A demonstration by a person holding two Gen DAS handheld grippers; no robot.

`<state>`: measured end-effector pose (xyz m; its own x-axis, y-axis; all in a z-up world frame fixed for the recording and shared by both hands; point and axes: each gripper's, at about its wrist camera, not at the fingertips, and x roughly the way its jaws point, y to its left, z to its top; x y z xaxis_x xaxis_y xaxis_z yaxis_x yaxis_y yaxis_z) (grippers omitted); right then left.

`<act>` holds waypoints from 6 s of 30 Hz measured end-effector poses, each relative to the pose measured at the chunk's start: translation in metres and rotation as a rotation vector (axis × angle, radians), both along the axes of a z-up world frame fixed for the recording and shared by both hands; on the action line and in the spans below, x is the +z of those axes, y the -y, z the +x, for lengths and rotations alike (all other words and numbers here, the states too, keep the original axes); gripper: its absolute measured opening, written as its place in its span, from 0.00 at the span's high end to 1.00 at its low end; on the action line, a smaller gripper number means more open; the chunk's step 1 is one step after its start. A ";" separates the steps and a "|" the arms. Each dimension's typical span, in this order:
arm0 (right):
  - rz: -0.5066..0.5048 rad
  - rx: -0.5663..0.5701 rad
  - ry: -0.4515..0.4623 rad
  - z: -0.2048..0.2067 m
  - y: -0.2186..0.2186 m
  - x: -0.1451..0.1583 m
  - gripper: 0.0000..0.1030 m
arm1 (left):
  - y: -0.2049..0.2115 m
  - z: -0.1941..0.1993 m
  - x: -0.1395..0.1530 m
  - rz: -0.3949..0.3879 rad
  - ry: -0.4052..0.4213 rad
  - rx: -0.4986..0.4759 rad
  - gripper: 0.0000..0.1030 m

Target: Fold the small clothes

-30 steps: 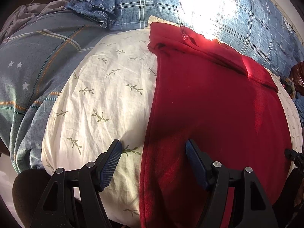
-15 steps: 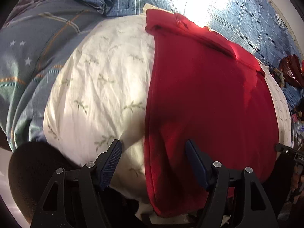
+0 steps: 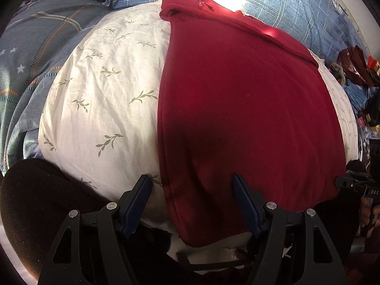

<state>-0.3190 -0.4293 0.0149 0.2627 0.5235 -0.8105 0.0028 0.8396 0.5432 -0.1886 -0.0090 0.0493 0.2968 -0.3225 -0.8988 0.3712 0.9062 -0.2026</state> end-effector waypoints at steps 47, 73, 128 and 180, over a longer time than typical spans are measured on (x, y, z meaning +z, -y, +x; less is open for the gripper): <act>-0.175 -0.258 0.382 0.252 0.078 0.092 0.59 | 0.104 0.282 0.058 -0.198 0.347 0.132 0.34; -0.502 -0.320 0.166 0.279 0.071 0.034 0.54 | 0.123 0.288 0.009 0.038 0.307 0.195 0.34; -0.516 -0.514 0.185 0.333 0.078 0.015 0.66 | 0.106 0.284 -0.028 -0.002 0.276 0.271 0.23; -0.386 -0.071 0.317 0.422 -0.131 -0.009 0.72 | 0.095 0.280 -0.024 0.008 0.261 0.249 0.21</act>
